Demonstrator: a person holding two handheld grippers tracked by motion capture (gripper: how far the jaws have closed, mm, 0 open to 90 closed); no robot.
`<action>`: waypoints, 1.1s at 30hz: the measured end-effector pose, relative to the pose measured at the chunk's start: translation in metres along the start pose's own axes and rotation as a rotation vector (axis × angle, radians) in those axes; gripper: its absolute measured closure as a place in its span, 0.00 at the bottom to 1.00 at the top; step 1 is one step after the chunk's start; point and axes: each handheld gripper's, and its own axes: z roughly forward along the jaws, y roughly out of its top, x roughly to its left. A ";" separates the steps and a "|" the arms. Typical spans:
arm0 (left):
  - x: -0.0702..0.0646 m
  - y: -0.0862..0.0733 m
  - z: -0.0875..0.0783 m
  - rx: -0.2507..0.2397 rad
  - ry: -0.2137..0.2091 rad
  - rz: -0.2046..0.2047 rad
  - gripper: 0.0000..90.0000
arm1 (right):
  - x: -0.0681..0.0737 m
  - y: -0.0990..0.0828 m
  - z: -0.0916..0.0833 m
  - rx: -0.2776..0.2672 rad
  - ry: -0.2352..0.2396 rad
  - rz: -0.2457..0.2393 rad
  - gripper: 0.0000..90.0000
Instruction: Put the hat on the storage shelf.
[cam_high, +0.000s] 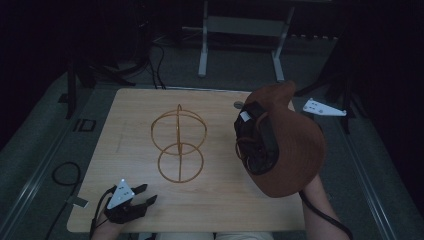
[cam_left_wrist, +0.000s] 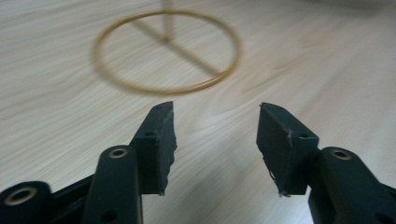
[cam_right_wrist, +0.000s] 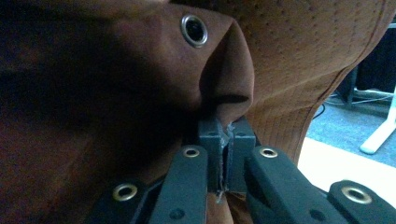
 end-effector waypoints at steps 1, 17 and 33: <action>0.000 0.000 0.000 0.000 0.000 0.000 0.44 | 0.000 0.000 0.000 0.000 0.000 0.000 0.97; 0.039 -0.025 -0.029 -0.030 0.250 -0.236 0.03 | 0.001 0.030 0.057 -0.004 -0.023 0.006 0.97; 0.038 -0.028 -0.026 -0.032 0.244 -0.253 0.03 | 0.059 0.075 0.145 0.054 -0.056 -0.192 0.97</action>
